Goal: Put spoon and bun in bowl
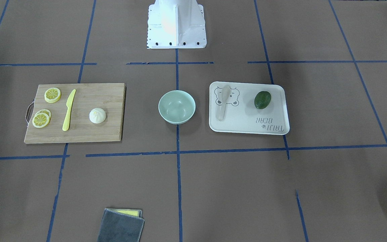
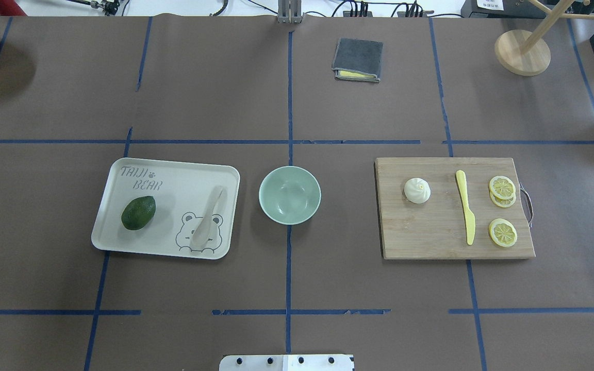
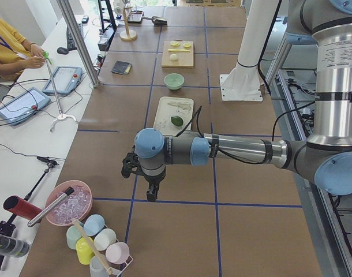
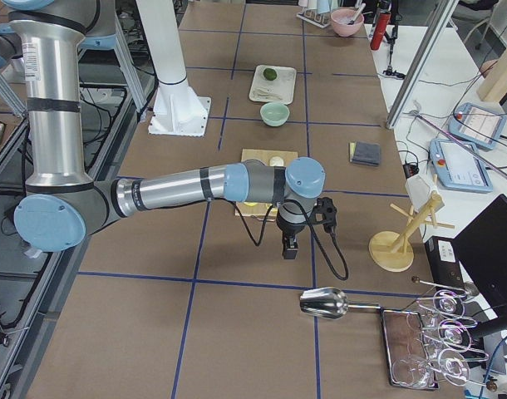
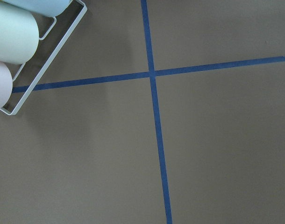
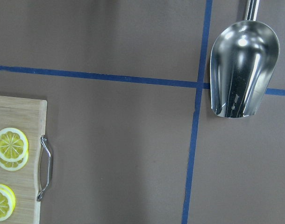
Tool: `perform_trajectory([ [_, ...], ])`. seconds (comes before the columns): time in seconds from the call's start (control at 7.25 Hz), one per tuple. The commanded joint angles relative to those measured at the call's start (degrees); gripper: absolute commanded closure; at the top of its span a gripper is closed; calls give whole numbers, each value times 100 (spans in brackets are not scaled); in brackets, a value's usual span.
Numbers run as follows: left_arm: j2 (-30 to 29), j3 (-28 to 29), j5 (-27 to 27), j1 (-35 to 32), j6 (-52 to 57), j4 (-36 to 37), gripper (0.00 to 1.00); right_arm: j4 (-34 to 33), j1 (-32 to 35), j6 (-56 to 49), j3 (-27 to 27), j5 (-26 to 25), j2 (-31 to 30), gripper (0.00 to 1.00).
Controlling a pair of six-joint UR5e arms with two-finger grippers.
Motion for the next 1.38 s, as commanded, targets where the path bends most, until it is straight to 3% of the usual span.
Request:
perform_trajectory([
  [0.0, -63, -148, 73, 21, 153, 68, 0, 10, 0, 14, 2, 4, -9, 0],
  [0.69, 7, -53, -5, 48, 76, -265, 0, 19, -9, -30, 124, -223, -26, 0],
  [1.24, -10, -79, -49, 529, 93, -1781, 0, 10, -201, -21, 449, -58, -61, 0],
])
